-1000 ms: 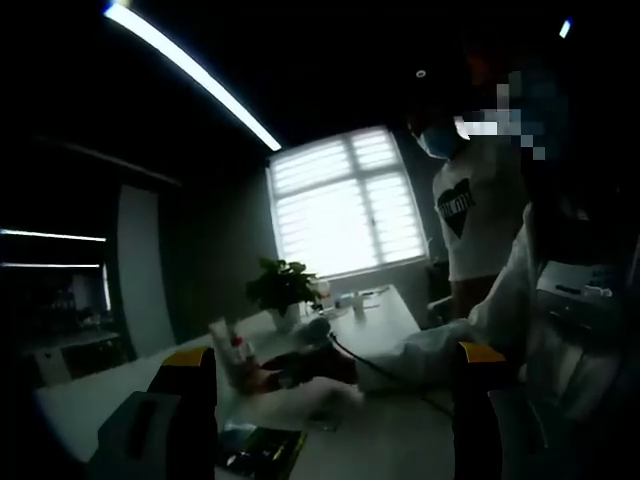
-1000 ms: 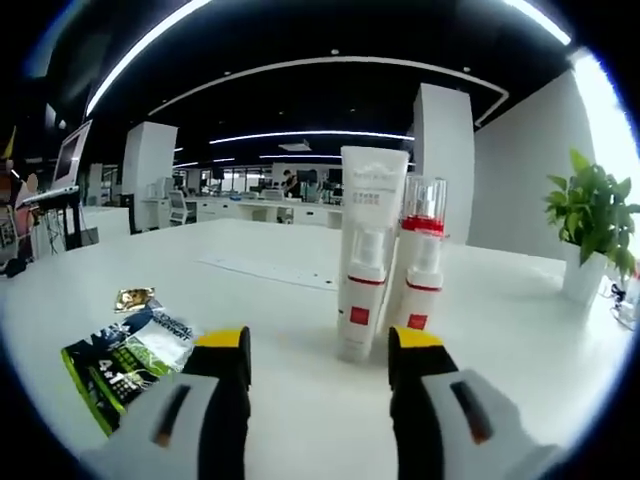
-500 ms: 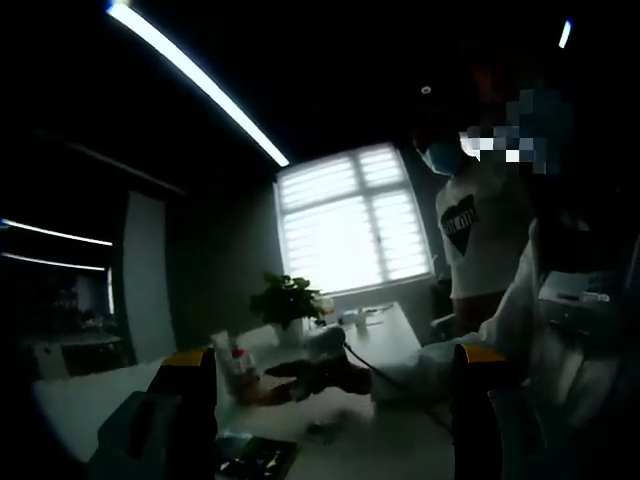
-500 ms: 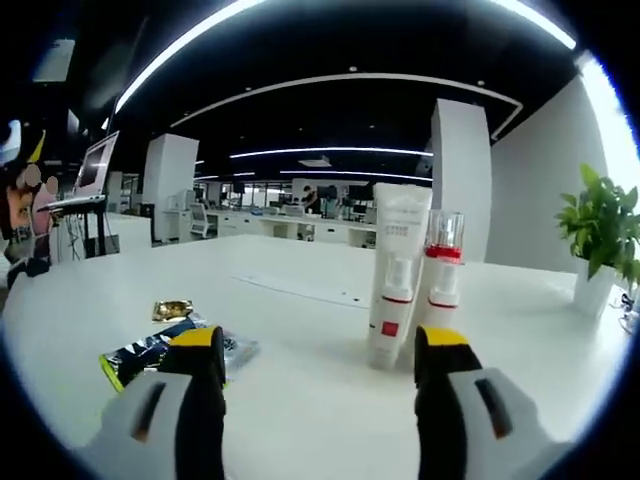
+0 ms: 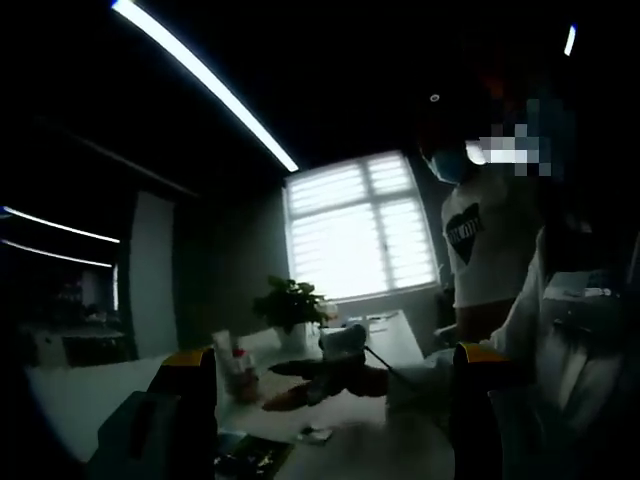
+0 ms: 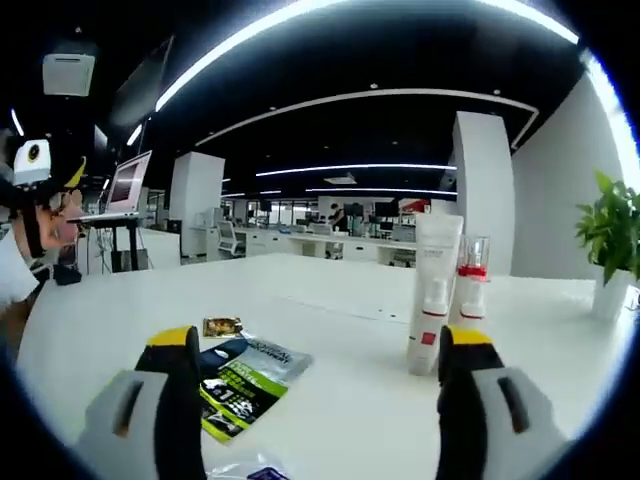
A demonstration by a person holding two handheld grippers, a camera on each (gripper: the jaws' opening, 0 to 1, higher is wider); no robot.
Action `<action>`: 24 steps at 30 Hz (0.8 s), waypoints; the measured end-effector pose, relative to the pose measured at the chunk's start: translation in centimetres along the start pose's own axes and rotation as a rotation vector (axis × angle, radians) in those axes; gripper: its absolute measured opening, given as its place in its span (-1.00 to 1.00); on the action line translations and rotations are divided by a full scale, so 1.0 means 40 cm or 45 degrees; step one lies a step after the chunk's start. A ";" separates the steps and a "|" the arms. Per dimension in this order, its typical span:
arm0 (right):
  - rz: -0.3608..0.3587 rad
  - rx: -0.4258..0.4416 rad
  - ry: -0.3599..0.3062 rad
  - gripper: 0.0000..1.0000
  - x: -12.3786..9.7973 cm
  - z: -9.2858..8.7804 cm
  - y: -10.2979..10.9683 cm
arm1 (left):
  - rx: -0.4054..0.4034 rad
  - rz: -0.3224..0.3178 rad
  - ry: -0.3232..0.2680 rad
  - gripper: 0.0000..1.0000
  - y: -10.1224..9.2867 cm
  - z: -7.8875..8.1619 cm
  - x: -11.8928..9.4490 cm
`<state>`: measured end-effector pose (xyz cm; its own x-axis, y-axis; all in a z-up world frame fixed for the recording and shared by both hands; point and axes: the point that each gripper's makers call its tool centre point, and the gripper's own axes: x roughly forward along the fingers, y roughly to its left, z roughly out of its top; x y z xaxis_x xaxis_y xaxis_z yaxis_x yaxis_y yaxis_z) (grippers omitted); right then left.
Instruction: Arrange the skincare products in the storage area until every visible bottle or jar stands upright without overlapping.
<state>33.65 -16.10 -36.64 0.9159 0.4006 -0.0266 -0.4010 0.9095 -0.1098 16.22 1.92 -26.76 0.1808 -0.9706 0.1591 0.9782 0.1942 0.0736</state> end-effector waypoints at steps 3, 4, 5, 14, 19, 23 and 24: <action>0.040 -0.029 -0.023 0.99 -0.019 0.010 0.041 | -0.010 0.008 -0.005 0.99 -0.001 -0.003 -0.001; 0.045 -0.031 -0.027 0.99 -0.020 0.012 0.044 | -0.018 0.012 -0.012 0.99 -0.001 -0.004 -0.001; 0.062 -0.028 -0.037 0.99 -0.022 0.017 0.050 | -0.024 0.014 -0.018 0.99 0.000 -0.004 -0.001; 0.113 -0.027 -0.049 0.99 -0.048 0.023 0.087 | -0.066 0.033 -0.043 0.99 -0.003 -0.016 -0.001; 0.124 -0.028 -0.061 0.99 -0.052 0.033 0.095 | -0.068 0.040 -0.060 0.99 -0.008 -0.010 -0.004; 0.139 -0.041 -0.084 0.99 -0.070 0.048 0.117 | -0.065 0.056 -0.074 0.99 -0.007 -0.005 -0.008; 0.145 -0.045 -0.090 0.99 -0.074 0.050 0.124 | -0.067 0.057 -0.076 0.99 -0.008 -0.005 -0.009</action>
<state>28.93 -12.54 -35.10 0.8605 0.5087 0.0289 -0.4999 0.8539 -0.1447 15.88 2.17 -27.05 0.2197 -0.9505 0.2199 0.9735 0.2282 0.0138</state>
